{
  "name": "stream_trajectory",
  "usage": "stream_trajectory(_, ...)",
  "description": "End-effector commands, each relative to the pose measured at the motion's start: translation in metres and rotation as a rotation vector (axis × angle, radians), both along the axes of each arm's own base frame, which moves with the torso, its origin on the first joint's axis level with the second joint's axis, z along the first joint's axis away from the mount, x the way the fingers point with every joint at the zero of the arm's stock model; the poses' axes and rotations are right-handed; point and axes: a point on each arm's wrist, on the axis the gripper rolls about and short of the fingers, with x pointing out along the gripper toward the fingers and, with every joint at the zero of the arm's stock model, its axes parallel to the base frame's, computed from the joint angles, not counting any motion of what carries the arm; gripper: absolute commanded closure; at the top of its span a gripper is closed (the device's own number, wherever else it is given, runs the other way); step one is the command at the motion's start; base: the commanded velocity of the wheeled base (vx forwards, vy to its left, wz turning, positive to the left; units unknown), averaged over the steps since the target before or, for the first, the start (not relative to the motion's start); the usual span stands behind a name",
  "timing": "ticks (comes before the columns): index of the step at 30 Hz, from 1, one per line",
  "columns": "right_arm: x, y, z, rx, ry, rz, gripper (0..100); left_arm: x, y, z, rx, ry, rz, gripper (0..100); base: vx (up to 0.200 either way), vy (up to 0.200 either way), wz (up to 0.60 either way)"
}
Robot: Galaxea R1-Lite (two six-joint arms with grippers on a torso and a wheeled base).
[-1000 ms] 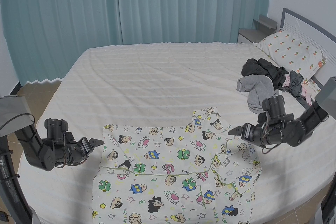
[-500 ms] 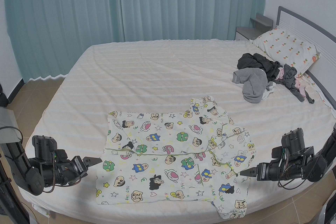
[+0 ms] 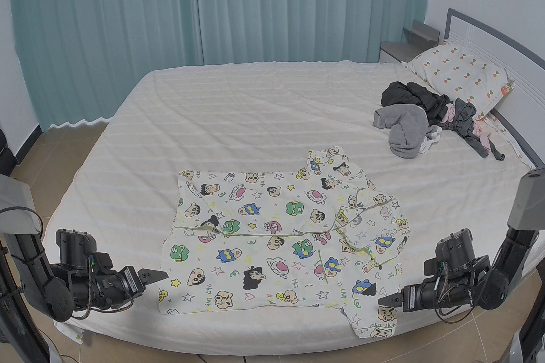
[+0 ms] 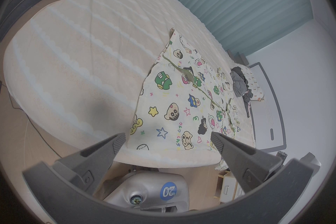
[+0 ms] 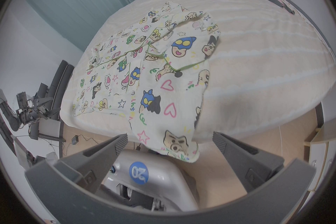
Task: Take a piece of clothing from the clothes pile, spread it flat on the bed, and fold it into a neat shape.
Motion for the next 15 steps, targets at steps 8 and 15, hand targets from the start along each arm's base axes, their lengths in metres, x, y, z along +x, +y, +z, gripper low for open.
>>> stream_trajectory(8,-0.017,0.009,-0.050,-0.068,0.075,0.072,0,-0.001,-0.001,-0.015,0.006,0.000,-0.009,0,0.000,0.000,0.00)
stream_trajectory(15,-0.010,0.015,-0.053,-0.070,0.051,0.079,0,-0.001,-0.005,-0.023,0.038,-0.010,0.002,0,0.000,0.000,0.00)
